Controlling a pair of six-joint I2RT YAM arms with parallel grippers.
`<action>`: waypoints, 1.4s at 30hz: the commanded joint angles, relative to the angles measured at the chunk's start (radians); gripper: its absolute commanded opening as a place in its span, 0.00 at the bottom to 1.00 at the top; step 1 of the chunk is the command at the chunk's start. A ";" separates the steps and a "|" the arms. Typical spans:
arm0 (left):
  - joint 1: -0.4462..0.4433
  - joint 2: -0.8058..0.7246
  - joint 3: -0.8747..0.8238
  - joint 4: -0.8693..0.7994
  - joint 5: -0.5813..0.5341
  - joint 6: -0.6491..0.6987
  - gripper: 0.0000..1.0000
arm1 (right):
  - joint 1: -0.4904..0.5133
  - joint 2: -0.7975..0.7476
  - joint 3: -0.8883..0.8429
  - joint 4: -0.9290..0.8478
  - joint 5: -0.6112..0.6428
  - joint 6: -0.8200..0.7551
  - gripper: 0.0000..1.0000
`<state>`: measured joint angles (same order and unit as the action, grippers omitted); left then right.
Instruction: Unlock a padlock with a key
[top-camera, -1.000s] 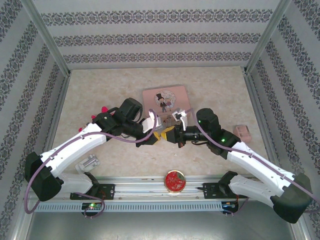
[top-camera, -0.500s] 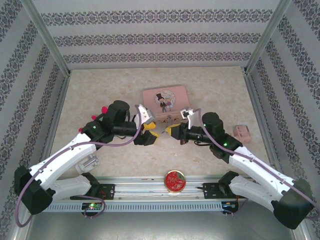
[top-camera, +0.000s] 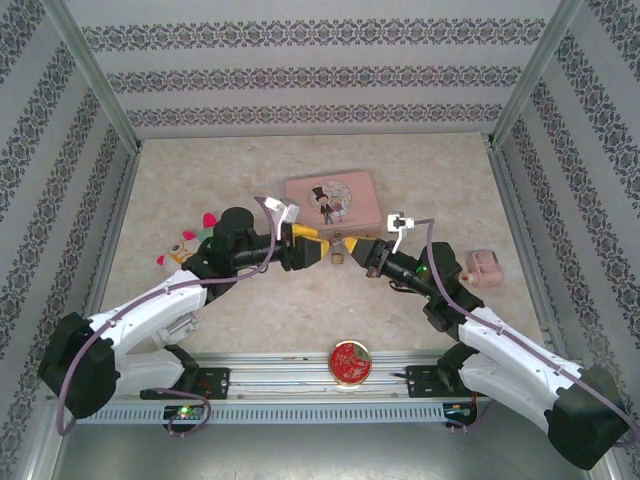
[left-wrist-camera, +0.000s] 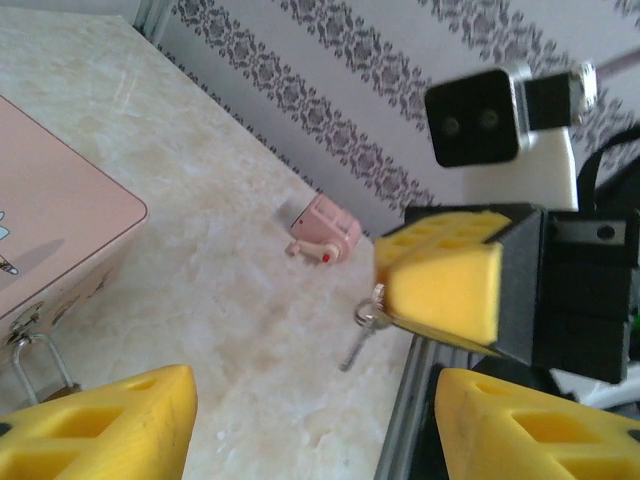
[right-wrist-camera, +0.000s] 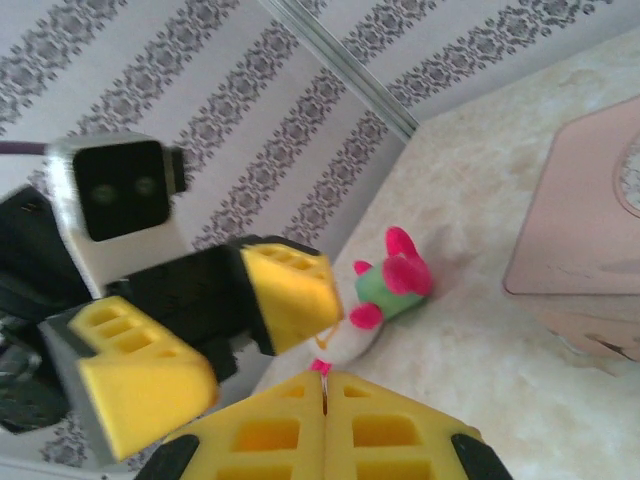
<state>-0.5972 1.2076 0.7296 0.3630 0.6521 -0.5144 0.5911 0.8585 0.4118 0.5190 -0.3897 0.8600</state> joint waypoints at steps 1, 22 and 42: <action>0.029 0.039 -0.017 0.243 0.066 -0.184 0.63 | -0.005 0.020 0.004 0.125 -0.004 0.066 0.00; 0.045 0.116 -0.034 0.385 0.168 -0.273 0.40 | -0.004 0.158 0.026 0.343 -0.041 0.153 0.00; 0.066 0.087 -0.040 0.356 0.196 -0.242 0.00 | -0.001 0.221 0.015 0.407 -0.054 0.180 0.00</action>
<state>-0.5488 1.3266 0.6971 0.7002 0.8318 -0.7864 0.5915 1.0767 0.4122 0.8726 -0.4328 1.0424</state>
